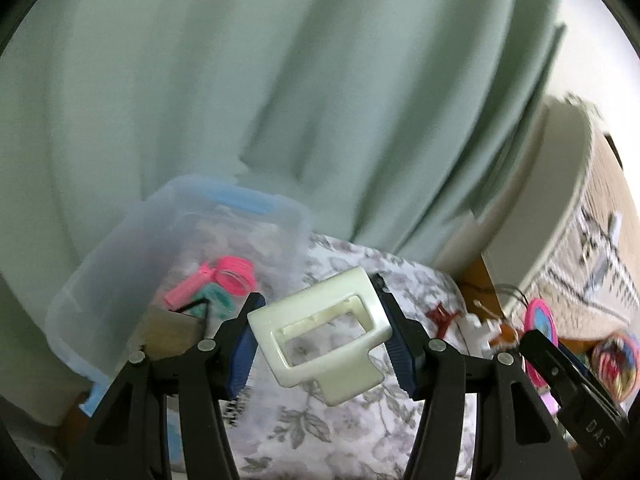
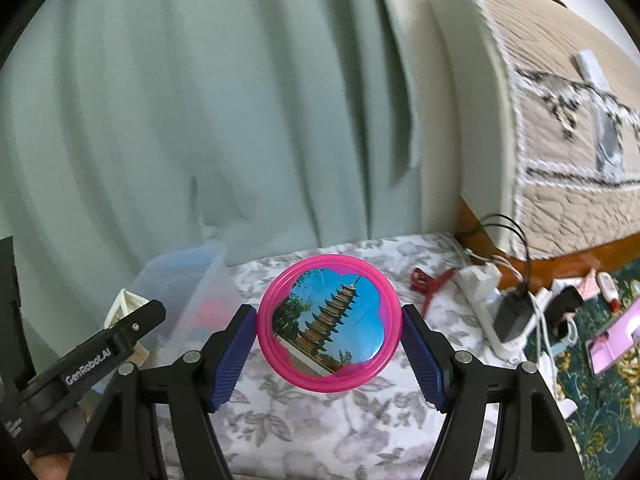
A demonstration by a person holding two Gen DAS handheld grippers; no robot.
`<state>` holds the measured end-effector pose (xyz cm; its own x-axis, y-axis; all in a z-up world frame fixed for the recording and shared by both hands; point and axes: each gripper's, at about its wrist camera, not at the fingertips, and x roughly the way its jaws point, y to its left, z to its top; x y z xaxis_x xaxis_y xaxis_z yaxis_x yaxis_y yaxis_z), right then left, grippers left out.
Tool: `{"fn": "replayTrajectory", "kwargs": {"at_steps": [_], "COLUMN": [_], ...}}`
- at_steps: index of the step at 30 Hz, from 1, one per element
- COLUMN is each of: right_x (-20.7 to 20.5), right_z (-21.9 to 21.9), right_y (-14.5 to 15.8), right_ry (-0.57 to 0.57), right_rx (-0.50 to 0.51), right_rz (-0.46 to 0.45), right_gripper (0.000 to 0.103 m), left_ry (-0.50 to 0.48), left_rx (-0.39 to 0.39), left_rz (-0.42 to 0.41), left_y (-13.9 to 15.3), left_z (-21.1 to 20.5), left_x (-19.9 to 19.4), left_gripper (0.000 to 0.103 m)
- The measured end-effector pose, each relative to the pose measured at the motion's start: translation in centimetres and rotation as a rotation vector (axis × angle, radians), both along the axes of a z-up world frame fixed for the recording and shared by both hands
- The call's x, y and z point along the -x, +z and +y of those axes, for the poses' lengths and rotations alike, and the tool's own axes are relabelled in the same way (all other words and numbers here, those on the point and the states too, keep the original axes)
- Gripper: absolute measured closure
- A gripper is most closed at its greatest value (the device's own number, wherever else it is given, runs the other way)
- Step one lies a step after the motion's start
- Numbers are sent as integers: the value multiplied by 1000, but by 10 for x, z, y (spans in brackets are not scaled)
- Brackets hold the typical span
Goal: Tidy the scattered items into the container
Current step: 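Carry the white clip with the left gripper over the clear box while the right carries the mirror there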
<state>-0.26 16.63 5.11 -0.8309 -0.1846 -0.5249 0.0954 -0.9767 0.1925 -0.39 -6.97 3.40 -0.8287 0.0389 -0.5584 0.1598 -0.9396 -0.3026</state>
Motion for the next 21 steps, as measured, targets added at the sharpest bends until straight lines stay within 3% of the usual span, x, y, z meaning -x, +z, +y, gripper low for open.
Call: {"fn": "replayTrajectory", "kwargs": {"at_steps": [7, 21], "right_x": [-1, 14], "right_z": [-41, -122], "right_y": [8, 2], "right_ry": [96, 269], "right_rx": [-33, -89], "right_rz": [27, 15], "right_gripper": [28, 28], "left_ry": [114, 239], "left_rx": [-55, -122], "left_rz": [27, 46], "left_y": [-1, -15], "left_z": [-51, -110], "left_x": [-16, -32], "left_gripper": [44, 44]}}
